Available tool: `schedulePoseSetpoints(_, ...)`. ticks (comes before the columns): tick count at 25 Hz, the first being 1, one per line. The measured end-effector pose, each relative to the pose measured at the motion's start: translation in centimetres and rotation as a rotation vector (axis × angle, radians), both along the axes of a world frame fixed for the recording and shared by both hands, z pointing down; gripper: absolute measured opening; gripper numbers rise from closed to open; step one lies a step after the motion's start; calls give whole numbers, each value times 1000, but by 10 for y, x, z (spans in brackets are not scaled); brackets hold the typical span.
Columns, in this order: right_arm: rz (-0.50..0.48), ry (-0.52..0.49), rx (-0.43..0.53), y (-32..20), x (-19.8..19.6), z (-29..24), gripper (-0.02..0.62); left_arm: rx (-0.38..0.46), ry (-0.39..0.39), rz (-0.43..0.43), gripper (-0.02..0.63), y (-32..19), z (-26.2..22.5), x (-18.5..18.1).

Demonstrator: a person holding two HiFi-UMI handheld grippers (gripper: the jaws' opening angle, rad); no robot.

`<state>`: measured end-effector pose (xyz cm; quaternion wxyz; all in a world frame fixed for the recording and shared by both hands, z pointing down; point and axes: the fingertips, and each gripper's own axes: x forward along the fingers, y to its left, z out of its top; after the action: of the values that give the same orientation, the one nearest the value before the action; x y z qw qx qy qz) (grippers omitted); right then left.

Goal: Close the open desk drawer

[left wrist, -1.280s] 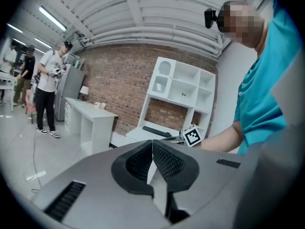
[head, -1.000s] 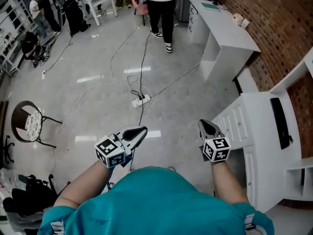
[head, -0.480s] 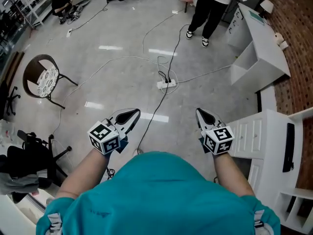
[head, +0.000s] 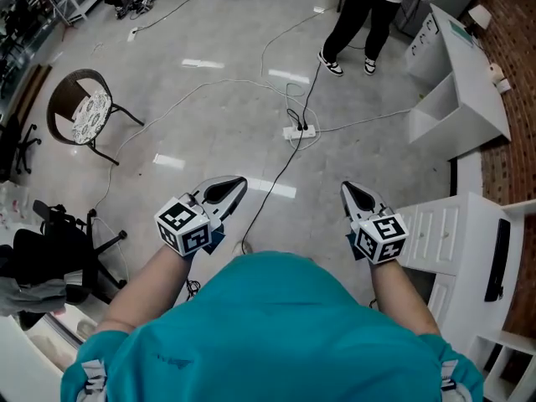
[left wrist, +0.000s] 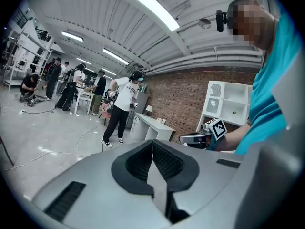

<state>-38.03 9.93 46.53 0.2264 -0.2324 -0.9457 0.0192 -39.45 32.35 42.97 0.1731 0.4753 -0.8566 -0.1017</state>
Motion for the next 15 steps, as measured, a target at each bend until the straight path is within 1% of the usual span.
schedulePoseSetpoints(15, -2, 6, -11, -5, 5, 1, 21, 7, 2, 12, 17, -7, -1, 0)
